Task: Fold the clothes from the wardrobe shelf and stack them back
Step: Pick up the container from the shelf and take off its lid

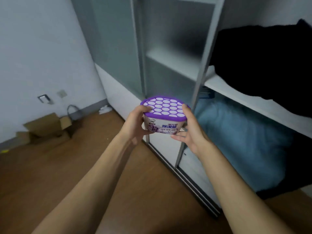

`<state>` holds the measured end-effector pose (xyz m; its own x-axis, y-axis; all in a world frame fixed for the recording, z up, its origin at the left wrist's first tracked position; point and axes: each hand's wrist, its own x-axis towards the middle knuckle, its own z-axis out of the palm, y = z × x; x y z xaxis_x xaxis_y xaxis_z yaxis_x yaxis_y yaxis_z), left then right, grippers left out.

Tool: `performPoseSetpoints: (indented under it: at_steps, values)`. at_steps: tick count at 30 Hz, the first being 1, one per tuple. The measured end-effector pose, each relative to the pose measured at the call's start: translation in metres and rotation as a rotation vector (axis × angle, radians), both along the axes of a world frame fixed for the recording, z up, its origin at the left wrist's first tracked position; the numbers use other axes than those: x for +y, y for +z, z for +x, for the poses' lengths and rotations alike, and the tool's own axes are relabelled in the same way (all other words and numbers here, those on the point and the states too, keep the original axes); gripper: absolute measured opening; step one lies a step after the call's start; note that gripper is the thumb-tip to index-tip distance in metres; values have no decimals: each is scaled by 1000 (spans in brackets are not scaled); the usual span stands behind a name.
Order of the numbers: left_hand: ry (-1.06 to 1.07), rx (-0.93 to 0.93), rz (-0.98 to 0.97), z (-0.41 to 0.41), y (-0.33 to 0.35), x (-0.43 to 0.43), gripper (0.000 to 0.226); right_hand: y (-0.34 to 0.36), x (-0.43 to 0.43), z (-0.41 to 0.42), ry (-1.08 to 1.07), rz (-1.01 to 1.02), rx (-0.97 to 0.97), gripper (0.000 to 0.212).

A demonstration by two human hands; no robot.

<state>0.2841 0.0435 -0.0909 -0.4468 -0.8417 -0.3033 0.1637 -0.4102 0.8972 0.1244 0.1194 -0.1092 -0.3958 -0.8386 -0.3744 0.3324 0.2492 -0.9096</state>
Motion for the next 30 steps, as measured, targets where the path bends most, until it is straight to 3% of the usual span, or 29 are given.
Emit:
performPoseSetpoints:
  at_steps: [3,7,12,14,18,24,30]
  values:
    - [104,-4,-34,93,-16,-15,42,-11,-35,84,71,-44,-25,36]
    - [262,-35,-42,221,-40,-36,50,-29,-81,201,219,-45,-45,45]
    - [318,-103,112,364,-60,-53,33,-45,-131,330,350,-7,-59,23]
    - [344,-108,142,408,-65,-59,40,-50,-148,372,412,24,-64,23]
    - [498,-101,135,472,-76,-81,72,-63,-189,435,540,47,-72,27]
    - [642,-83,164,538,-109,-155,63,-86,-288,501,679,98,-19,53]
    - [728,-91,188,584,-137,-276,54,-115,-424,556,737,127,-31,57]
